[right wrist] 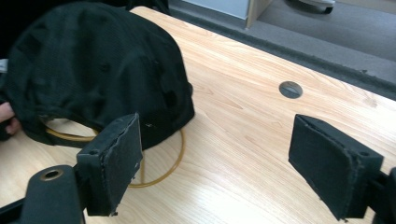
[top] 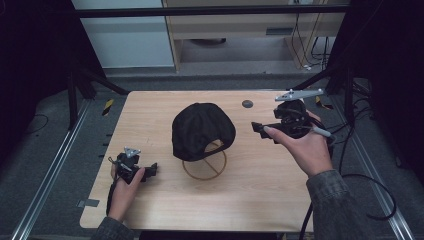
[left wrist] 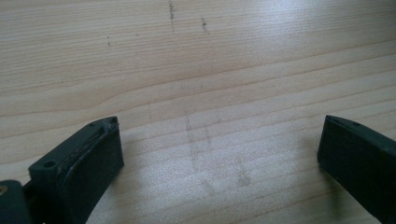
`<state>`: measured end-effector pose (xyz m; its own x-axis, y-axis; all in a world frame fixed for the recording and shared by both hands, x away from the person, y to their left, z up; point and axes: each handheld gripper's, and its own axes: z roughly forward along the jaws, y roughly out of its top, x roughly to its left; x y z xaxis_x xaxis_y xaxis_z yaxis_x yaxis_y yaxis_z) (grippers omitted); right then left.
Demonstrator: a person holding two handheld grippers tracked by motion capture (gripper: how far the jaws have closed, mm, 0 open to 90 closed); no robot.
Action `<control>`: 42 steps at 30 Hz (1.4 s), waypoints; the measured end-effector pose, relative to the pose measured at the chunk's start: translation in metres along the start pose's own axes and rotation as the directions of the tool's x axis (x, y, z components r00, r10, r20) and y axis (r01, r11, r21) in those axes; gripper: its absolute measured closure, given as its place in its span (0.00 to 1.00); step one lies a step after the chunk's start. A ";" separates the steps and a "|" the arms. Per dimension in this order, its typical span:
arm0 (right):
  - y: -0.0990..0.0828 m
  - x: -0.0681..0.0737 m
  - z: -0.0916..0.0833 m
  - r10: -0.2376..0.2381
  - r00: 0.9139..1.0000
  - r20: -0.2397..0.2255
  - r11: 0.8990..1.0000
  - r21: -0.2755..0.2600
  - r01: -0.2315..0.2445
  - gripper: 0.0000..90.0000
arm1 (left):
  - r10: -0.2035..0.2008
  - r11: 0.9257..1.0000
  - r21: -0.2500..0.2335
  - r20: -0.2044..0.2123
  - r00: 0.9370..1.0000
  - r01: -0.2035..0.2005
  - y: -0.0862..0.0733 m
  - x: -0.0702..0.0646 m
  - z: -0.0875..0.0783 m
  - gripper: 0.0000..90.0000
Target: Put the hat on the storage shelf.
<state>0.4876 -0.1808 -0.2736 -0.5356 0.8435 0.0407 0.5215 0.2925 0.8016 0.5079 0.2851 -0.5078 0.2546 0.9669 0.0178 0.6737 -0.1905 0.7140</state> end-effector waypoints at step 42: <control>-0.123 -0.034 0.048 0.134 0.990 0.051 0.988 0.071 -0.137 0.13 | 0.005 1.000 0.002 0.000 1.000 -0.004 0.000 0.000 0.000 0.00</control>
<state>0.4736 -0.2241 -0.4024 -0.4263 0.8970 0.1168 0.6358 0.2053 0.7440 0.5076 0.2851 -0.5077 0.2576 0.9660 0.0210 0.6743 -0.1953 0.7122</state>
